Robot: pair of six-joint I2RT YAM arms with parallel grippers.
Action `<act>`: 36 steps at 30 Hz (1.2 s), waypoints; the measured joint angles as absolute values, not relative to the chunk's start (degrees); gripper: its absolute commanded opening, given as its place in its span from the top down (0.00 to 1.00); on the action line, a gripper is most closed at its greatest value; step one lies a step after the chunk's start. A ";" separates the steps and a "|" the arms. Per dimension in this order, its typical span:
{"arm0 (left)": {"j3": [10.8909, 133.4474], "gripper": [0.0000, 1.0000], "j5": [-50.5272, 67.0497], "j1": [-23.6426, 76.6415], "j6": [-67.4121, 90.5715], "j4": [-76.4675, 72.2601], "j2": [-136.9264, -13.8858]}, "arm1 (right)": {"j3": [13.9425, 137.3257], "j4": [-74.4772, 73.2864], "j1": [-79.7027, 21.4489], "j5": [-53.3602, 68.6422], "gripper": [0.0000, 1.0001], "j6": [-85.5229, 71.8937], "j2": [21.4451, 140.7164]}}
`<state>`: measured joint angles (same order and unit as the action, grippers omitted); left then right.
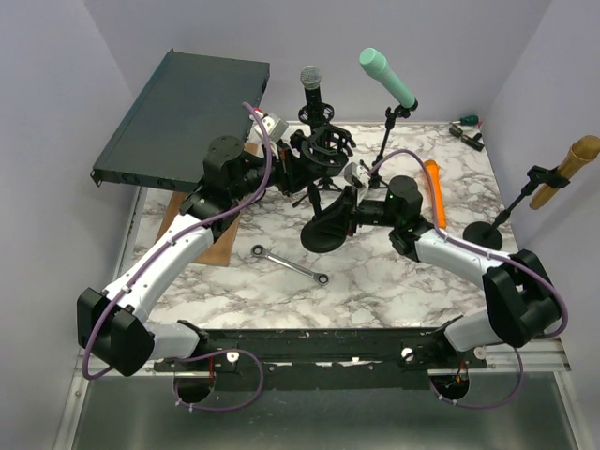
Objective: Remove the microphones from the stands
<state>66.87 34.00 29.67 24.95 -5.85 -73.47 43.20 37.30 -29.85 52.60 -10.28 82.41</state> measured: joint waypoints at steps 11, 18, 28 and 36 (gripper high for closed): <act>65.43 0.04 39.77 29.76 22.55 -7.16 -69.95 | 44.31 33.65 -30.04 54.28 0.99 -11.90 79.07; 65.43 0.01 48.49 29.56 18.94 -7.18 -67.42 | 46.39 30.68 -30.04 57.87 1.00 -13.63 74.91; 63.18 0.02 57.74 28.16 15.14 -7.88 -64.64 | 49.60 30.63 -30.04 65.23 0.99 -20.53 74.54; 63.33 0.17 62.04 28.12 18.15 -11.99 -66.98 | 51.81 32.14 -30.04 69.10 0.99 -24.40 74.63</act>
